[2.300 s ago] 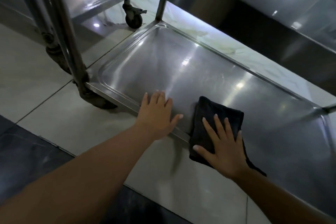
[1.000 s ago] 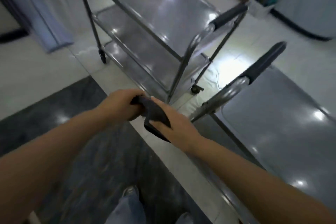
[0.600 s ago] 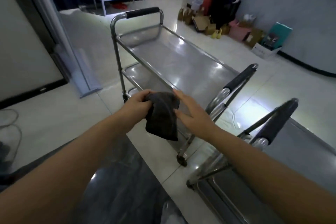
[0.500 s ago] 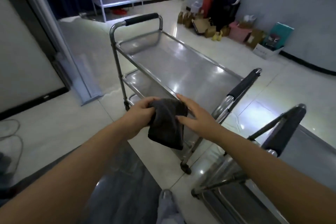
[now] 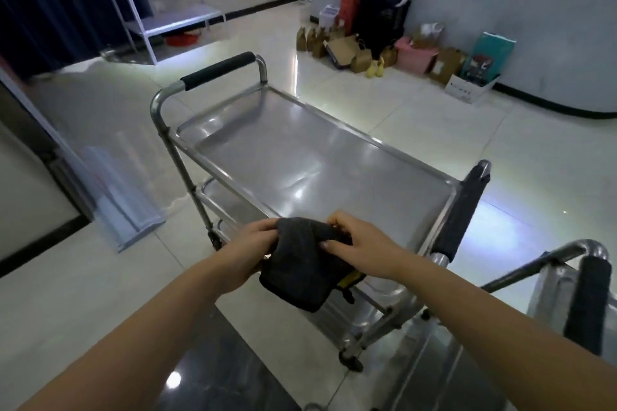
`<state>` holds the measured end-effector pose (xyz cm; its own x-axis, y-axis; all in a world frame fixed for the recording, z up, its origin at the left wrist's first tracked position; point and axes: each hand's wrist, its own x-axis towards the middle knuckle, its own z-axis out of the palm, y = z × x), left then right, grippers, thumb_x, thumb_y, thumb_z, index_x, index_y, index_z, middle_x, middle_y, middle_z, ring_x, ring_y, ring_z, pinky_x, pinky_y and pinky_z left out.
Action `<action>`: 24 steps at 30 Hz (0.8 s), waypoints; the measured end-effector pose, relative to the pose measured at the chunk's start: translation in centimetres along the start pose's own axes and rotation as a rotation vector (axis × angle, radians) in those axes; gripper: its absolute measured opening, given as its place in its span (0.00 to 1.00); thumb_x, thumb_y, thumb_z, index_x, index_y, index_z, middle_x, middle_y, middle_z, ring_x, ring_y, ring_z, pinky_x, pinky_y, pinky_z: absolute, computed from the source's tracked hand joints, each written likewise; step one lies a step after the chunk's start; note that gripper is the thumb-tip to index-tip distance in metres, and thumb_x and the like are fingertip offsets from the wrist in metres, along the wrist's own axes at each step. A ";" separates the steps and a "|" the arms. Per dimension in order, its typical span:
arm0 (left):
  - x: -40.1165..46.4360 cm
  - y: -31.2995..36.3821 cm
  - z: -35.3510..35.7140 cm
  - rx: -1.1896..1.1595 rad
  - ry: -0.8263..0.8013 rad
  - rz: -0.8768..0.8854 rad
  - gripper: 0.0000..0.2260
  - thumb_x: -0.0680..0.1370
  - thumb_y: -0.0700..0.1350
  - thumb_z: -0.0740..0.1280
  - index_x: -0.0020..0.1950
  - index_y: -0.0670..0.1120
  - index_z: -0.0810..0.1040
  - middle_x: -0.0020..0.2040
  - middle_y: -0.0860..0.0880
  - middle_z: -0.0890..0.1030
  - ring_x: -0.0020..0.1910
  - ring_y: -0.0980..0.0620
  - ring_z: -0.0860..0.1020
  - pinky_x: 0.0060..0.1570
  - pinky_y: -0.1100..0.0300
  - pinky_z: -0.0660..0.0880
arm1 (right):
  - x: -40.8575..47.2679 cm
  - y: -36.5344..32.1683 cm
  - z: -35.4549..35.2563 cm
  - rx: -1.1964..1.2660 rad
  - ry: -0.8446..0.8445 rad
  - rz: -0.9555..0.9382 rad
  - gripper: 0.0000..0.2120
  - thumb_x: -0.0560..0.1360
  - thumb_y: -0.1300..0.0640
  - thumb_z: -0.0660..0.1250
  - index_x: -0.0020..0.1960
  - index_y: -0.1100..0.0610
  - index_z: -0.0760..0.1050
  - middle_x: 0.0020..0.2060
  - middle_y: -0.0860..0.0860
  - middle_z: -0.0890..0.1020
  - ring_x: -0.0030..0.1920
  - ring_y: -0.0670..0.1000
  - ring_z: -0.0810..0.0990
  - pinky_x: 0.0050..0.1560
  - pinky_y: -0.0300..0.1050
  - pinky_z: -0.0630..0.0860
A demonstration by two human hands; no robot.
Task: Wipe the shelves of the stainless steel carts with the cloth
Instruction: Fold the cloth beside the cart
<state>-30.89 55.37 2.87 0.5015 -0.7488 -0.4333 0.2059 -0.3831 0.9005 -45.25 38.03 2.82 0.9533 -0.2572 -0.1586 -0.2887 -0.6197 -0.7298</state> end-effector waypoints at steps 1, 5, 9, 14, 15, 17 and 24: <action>0.8 0.5 -0.7 -0.029 -0.038 -0.024 0.11 0.81 0.45 0.61 0.55 0.46 0.82 0.52 0.44 0.83 0.54 0.44 0.81 0.55 0.47 0.79 | 0.9 -0.1 -0.3 -0.012 0.018 0.002 0.05 0.77 0.46 0.64 0.49 0.43 0.68 0.43 0.44 0.78 0.44 0.45 0.78 0.43 0.40 0.75; 3.2 2.2 -4.4 -0.006 -0.076 -0.024 0.14 0.80 0.55 0.58 0.50 0.54 0.83 0.48 0.52 0.83 0.48 0.52 0.82 0.45 0.56 0.79 | 5.3 -1.6 -0.5 -0.023 0.139 0.012 0.05 0.77 0.49 0.65 0.50 0.46 0.69 0.42 0.45 0.79 0.44 0.46 0.79 0.46 0.46 0.78; 5.3 3.3 -10.1 0.002 -0.085 0.019 0.16 0.81 0.58 0.55 0.61 0.54 0.77 0.58 0.48 0.81 0.56 0.47 0.80 0.55 0.48 0.79 | 10.9 -4.6 0.7 -0.024 0.240 0.037 0.05 0.77 0.48 0.65 0.49 0.46 0.69 0.40 0.43 0.78 0.41 0.42 0.79 0.43 0.42 0.78; 7.2 4.9 -18.9 -0.095 -0.066 0.044 0.24 0.68 0.69 0.59 0.55 0.56 0.76 0.54 0.52 0.80 0.53 0.51 0.79 0.51 0.53 0.78 | 18.0 -9.7 3.4 -0.006 0.343 0.086 0.06 0.77 0.46 0.65 0.49 0.45 0.69 0.42 0.42 0.78 0.42 0.43 0.79 0.41 0.39 0.77; 7.7 4.9 -20.6 -0.080 -0.075 0.060 0.25 0.67 0.69 0.61 0.56 0.55 0.76 0.54 0.51 0.80 0.54 0.50 0.80 0.54 0.52 0.78 | 19.3 -10.7 3.9 0.005 0.351 0.093 0.06 0.77 0.46 0.65 0.49 0.45 0.69 0.42 0.43 0.78 0.42 0.44 0.79 0.41 0.43 0.79; 8.6 5.3 -23.6 0.029 -0.118 0.094 0.28 0.67 0.68 0.65 0.61 0.54 0.74 0.55 0.50 0.81 0.54 0.50 0.81 0.55 0.53 0.79 | 21.5 -12.4 4.9 0.023 0.370 0.095 0.07 0.77 0.47 0.66 0.49 0.47 0.69 0.41 0.44 0.78 0.42 0.45 0.79 0.43 0.49 0.80; 12.6 8.3 -29.1 0.173 -0.044 0.304 0.05 0.75 0.58 0.65 0.48 0.67 0.79 0.45 0.62 0.83 0.45 0.63 0.81 0.36 0.71 0.76 | 27.2 -15.1 5.4 0.074 0.249 0.093 0.09 0.76 0.46 0.67 0.50 0.47 0.68 0.45 0.44 0.79 0.47 0.46 0.79 0.47 0.47 0.80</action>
<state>1.61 58.54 6.04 0.4809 -0.8636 -0.1512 -0.0944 -0.2224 0.9704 -14.47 44.41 5.98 0.8690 -0.4904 -0.0659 -0.3581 -0.5313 -0.7678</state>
